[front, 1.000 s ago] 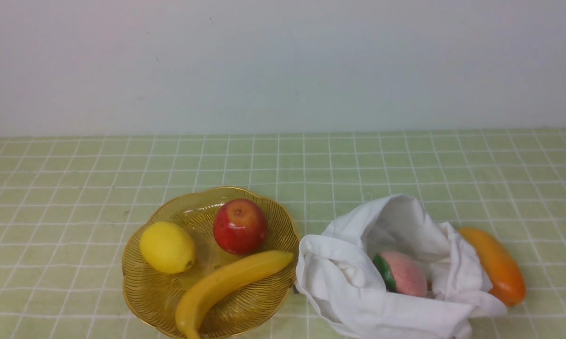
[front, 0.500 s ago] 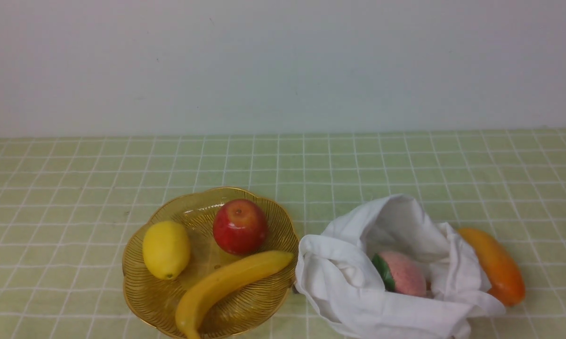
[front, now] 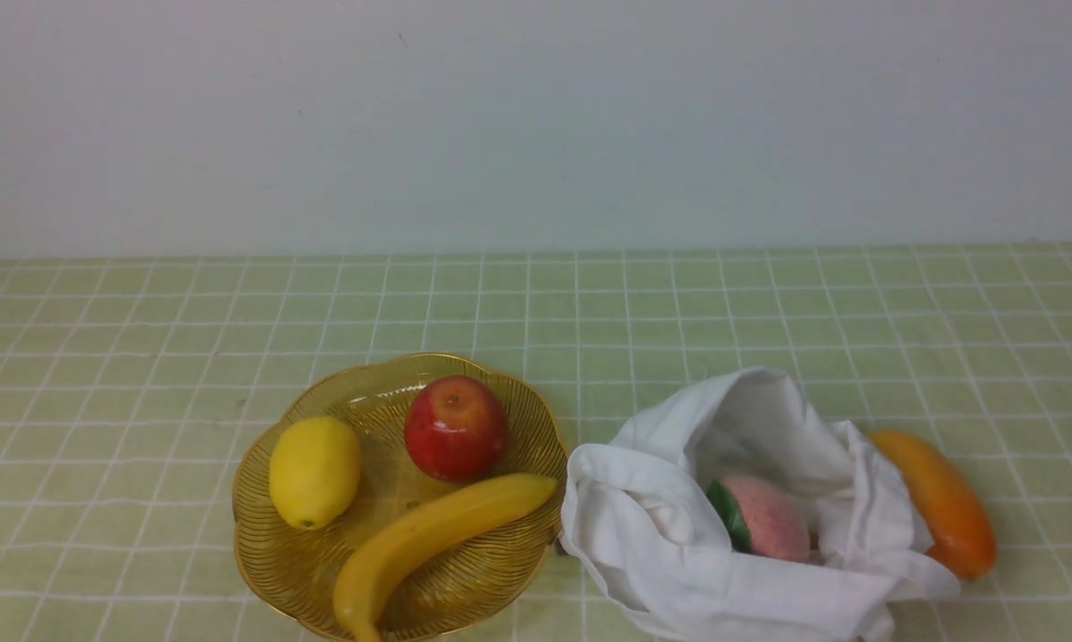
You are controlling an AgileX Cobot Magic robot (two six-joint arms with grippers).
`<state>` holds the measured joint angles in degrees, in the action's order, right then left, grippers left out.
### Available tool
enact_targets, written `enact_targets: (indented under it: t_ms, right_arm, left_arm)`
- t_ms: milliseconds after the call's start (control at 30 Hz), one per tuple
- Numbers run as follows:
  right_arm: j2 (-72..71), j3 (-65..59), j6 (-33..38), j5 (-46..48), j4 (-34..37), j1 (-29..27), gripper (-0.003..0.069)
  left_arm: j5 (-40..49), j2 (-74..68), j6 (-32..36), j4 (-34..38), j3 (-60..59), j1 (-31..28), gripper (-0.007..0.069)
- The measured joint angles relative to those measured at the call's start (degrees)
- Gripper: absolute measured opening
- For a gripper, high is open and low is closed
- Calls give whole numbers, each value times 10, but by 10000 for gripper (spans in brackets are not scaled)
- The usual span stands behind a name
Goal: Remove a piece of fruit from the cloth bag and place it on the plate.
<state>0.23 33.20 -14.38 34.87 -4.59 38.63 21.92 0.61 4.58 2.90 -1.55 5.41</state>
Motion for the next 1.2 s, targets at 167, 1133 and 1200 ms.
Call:
enact_targets:
  t_ms: [167, 1133, 1200]
  right_arm:
    - [0, 0, 10, -9, -9, 0, -14]
    - [-3, -95, 247, -146, 104, -82, -14]
    - [-3, -116, 248, -140, 104, -134, -14]
  left_arm:
    - [0, 0, 0, 0, 0, 0, -8]
    - [0, 0, 0, 0, 0, 0, -8]
    - [0, 0, 0, 0, 0, 0, -8]
